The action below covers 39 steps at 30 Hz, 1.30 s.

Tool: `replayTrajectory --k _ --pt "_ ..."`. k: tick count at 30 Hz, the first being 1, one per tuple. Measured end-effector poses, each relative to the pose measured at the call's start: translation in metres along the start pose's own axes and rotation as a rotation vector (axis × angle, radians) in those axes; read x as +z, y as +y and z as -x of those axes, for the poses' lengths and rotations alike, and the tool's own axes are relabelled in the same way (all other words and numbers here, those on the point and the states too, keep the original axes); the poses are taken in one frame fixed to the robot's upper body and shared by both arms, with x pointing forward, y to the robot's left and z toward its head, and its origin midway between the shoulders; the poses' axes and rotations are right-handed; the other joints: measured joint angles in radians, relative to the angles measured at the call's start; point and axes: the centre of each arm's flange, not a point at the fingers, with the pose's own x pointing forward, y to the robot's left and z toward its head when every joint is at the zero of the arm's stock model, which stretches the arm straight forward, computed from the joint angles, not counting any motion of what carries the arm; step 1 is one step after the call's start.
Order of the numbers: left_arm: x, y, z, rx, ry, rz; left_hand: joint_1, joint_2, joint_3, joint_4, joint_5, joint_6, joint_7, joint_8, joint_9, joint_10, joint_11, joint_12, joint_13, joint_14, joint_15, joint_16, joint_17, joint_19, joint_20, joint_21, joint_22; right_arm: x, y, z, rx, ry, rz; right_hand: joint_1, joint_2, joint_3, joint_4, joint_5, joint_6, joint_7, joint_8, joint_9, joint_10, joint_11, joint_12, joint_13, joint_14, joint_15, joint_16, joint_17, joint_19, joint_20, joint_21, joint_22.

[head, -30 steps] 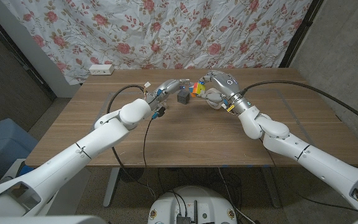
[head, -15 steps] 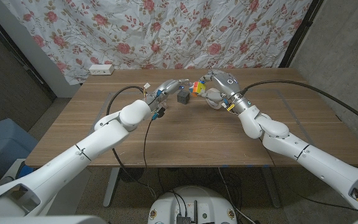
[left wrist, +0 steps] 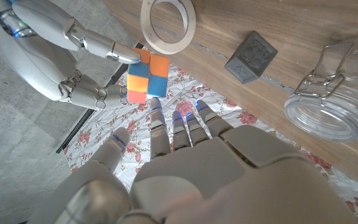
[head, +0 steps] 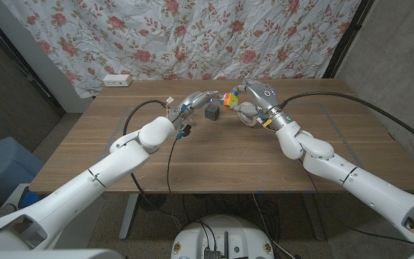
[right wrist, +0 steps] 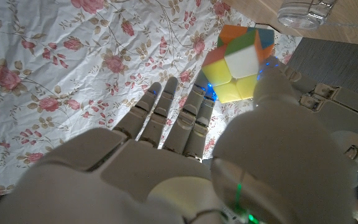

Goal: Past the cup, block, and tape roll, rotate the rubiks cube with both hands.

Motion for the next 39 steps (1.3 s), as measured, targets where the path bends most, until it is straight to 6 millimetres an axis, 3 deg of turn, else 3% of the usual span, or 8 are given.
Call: replayTrajectory --k 39 --pt "-0.0034 -0.0087 0.0072 0.022 -0.011 0.017 0.0 0.0 0.008 0.0 0.0 0.0 0.0 -0.003 0.001 0.011 0.0 0.004 0.0 0.0 0.0 0.0 0.0 0.009 -0.002 0.0 0.0 -0.0015 -0.0045 0.0014 -0.031 0.051 -0.067 0.0 0.0 -0.009 0.001 0.0 0.0 0.0 0.003 0.0 0.009 0.002 -0.004 0.006 0.005 0.006 0.001 0.0 0.0 0.0 0.0 0.0"
